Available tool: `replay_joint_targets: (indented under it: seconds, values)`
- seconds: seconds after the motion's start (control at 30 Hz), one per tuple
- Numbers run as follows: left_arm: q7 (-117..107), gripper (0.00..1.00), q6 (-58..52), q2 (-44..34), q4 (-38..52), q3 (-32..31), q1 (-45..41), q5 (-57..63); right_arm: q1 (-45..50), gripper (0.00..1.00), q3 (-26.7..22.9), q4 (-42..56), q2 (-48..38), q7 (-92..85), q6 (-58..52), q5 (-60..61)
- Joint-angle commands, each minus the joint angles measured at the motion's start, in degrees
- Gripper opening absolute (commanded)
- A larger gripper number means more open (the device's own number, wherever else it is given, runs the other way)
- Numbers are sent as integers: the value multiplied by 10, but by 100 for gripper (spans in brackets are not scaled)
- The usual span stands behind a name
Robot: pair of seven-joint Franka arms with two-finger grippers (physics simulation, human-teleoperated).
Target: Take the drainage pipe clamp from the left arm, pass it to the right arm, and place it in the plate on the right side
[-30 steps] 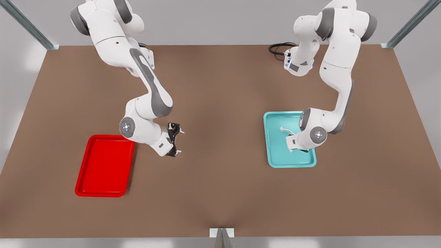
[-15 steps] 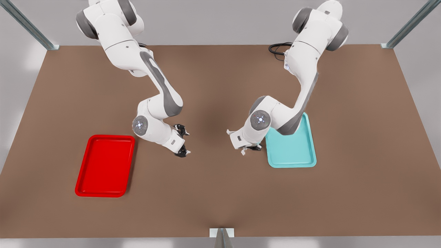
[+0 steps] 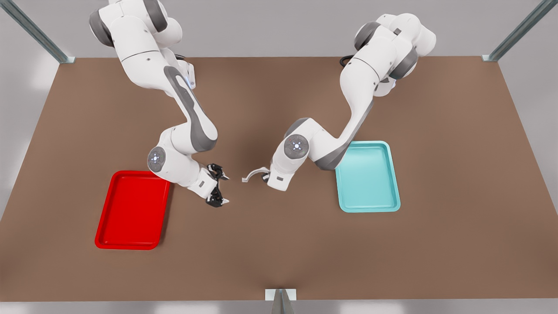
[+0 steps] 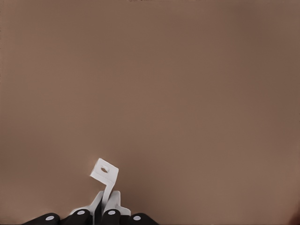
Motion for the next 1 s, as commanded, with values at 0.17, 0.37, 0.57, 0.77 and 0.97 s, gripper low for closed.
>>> replay_joint_targets:
  seconds: [0.17, 0.37, 0.57, 0.77, 0.97]
  values:
    - [-388, 21, 24, 1, 2, -6, 1, -4, 15, 100, 7, -14, -3, -77, 35, 1]
    - [-186, 21, -14, 5, 1, -8, -2, 0, 25, 100, 8, -3, 12, -76, 121, 21]
    - [-132, 21, -12, 17, 11, -16, -4, 1, 25, 100, 24, -2, 22, -160, 178, 43]
    - [-132, 21, -10, 18, 12, -16, -3, 1, 15, 100, 27, -30, -4, -199, 152, 47]
    - [-135, 21, -12, 21, 19, -16, -3, 1, 40, 100, 27, -64, -21, -311, 135, 46]
